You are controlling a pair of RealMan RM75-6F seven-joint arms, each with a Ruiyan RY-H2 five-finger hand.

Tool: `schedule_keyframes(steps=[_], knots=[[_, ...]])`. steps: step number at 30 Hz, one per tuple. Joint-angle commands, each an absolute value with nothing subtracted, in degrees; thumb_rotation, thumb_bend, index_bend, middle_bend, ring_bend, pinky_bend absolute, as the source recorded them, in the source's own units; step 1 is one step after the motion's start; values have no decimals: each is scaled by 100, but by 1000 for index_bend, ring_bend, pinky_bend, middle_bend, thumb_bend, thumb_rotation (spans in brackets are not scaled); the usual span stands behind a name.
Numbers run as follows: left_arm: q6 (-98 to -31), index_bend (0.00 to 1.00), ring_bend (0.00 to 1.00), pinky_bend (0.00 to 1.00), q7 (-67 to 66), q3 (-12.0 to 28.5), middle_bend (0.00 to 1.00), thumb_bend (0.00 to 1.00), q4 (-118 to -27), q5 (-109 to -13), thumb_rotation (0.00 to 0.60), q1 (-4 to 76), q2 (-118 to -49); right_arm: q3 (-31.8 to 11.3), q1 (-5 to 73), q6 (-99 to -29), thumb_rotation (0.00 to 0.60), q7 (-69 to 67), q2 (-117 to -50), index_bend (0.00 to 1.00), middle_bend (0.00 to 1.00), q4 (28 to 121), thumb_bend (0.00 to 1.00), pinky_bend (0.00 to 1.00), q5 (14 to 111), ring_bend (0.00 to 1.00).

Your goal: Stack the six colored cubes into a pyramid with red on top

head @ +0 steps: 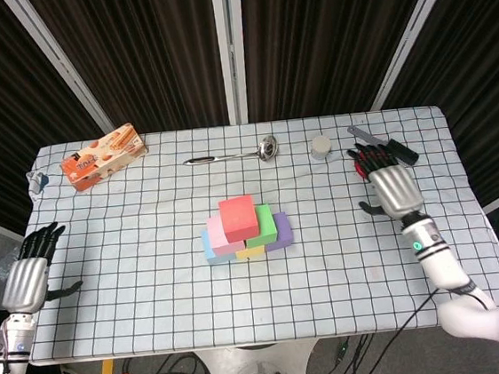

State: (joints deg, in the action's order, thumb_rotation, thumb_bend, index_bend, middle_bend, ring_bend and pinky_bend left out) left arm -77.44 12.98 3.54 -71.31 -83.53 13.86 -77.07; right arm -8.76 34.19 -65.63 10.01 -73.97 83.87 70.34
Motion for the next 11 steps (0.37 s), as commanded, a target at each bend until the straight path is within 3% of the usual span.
schedule_keyframes(steps=[1, 11], knots=[[-7699, 75, 0, 38, 1132, 213, 26, 0, -7315, -8310, 600, 1251, -7496, -355, 2397, -7679, 600, 1854, -6737, 0, 0, 9045, 124, 0, 7261, 0], [-8434, 72, 0, 41, 684, -38, 26, 0, -7341, -8560, 600, 725, -7562, 128, 1407, -8507, 600, 1490, -7106, 0, 0, 8536, 116, 0, 7719, 0]])
